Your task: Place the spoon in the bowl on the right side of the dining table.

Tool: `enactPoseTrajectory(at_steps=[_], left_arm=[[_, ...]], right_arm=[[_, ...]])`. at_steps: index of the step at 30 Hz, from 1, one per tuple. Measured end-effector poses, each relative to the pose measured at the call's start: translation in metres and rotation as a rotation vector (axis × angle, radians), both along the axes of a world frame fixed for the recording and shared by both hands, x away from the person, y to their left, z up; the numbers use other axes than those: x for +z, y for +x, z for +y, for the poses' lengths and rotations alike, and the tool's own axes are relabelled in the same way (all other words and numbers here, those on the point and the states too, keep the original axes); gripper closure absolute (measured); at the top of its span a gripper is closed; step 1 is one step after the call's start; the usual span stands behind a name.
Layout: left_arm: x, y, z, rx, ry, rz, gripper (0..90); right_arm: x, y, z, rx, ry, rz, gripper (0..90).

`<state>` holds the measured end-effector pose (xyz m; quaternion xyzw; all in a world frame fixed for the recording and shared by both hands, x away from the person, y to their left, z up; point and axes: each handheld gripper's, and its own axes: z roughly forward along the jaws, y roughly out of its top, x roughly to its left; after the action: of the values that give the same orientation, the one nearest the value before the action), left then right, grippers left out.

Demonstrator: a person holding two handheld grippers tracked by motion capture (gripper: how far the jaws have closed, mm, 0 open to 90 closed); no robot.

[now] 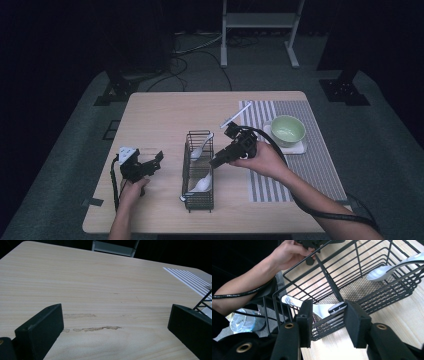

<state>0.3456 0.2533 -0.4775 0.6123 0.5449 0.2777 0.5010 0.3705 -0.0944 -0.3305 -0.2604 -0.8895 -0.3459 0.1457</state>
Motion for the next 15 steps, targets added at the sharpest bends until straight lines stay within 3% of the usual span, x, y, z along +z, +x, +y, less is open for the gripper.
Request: enactPoseTrajectory(at_steps=[4, 7, 15], left_arm=[[0.0000, 0.0000, -0.0001, 0.000, 0.001, 0.000, 0.0], [0.0000, 0.0001, 0.0002, 0.000, -0.001, 0.001, 0.0], [0.0000, 0.0002, 0.0001, -0.001, 0.001, 0.002, 0.0]], right_arm=[[-0.0009, 0.0031, 0.0009, -0.015, -0.006, 0.000, 63.3], [-0.0023, 0.0047, 0.0020, -0.010, -0.017, -0.002, 73.5], [0.0001, 0.0008, 0.0039, 0.012, -0.029, -0.026, 74.6]])
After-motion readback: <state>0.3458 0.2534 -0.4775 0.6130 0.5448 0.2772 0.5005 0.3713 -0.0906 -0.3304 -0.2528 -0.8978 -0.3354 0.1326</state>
